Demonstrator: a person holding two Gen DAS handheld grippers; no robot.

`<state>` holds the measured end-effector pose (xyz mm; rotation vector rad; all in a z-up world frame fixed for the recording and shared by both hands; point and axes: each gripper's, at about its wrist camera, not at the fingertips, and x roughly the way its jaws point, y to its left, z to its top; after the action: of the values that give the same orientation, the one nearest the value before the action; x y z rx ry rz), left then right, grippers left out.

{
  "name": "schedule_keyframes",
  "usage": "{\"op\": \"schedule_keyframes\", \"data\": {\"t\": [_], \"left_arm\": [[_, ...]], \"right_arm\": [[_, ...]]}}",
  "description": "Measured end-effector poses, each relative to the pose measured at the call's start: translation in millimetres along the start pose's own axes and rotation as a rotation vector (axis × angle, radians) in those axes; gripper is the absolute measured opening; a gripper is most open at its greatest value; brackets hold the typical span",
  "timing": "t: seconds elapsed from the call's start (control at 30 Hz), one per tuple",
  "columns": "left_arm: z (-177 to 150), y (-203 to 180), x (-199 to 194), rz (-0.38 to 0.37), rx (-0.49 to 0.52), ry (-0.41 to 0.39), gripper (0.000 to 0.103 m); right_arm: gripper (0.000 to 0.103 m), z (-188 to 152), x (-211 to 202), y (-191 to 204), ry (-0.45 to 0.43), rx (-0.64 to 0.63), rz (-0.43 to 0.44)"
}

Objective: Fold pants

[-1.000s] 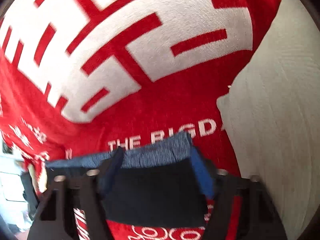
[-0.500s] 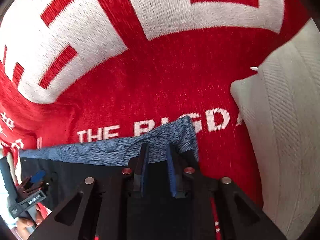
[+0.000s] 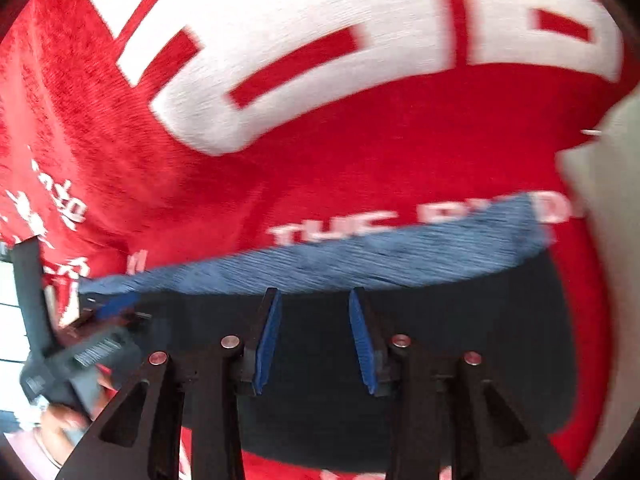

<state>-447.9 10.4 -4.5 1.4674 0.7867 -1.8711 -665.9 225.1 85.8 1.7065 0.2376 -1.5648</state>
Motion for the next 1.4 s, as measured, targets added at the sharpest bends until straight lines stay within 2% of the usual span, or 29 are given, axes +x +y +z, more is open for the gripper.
{"op": "schedule_keyframes", "data": {"t": [0.07, 0.1, 0.13, 0.2, 0.27, 0.33, 0.43, 0.53, 0.63, 0.8, 0.87, 0.97, 1.07, 1.2, 1.27, 1.33, 1.4], "left_arm": [[3, -5, 15, 0.062, 0.012, 0.001, 0.089], [4, -1, 19, 0.067, 0.0, 0.002, 0.089], [6, 10, 21, 0.039, -0.033, -0.013, 0.089], [10, 26, 21, 0.076, -0.049, -0.028, 0.089], [12, 53, 22, 0.131, -0.066, -0.031, 0.089], [12, 80, 21, 0.171, -0.1, -0.024, 0.089], [6, 128, 2, 0.252, -0.165, -0.017, 0.089], [-16, 167, -24, 0.284, -0.21, -0.009, 0.089], [-42, 203, -45, 0.325, -0.204, -0.014, 0.089], [-72, 262, -57, 0.376, -0.211, -0.034, 0.089], [-64, 288, -58, 0.36, -0.241, -0.062, 0.089], [-52, 328, -54, 0.334, -0.273, -0.056, 0.089], [-37, 362, -55, 0.328, -0.236, -0.068, 0.089], [-30, 388, -49, 0.281, -0.186, -0.066, 0.089], [-30, 395, -40, 0.285, -0.171, -0.055, 0.089], [-36, 404, -30, 0.283, -0.183, -0.041, 0.089], [-39, 415, -22, 0.235, -0.212, -0.049, 0.089]], "right_arm": [[0.035, 4, 22, 7, 0.025, -0.011, -0.015], [0.033, 7, 29, 9, 0.027, -0.036, -0.058], [0.031, 10, 31, 8, 0.004, -0.061, -0.086], [0.031, 13, 25, -4, -0.028, -0.058, -0.134], [0.03, 16, 14, -27, -0.054, -0.017, -0.186], [0.03, 17, 5, -48, -0.058, 0.033, -0.167], [0.033, 10, -10, -52, -0.04, 0.008, -0.237], [0.047, -10, -16, -27, -0.029, -0.003, -0.282], [0.047, -39, -18, 1, -0.003, 0.001, -0.235], [0.047, -81, 1, 83, 0.042, -0.129, -0.151], [0.048, -87, 12, 112, 0.053, -0.176, -0.111], [0.052, -93, 28, 161, 0.071, -0.255, -0.021], [0.056, -88, 47, 218, 0.07, -0.345, 0.045], [0.06, -52, 93, 322, 0.064, -0.512, 0.096], [0.06, -37, 114, 352, 0.072, -0.583, 0.109], [0.06, -33, 152, 392, 0.088, -0.666, 0.111], [0.06, -31, 184, 427, 0.119, -0.743, 0.105]]}}
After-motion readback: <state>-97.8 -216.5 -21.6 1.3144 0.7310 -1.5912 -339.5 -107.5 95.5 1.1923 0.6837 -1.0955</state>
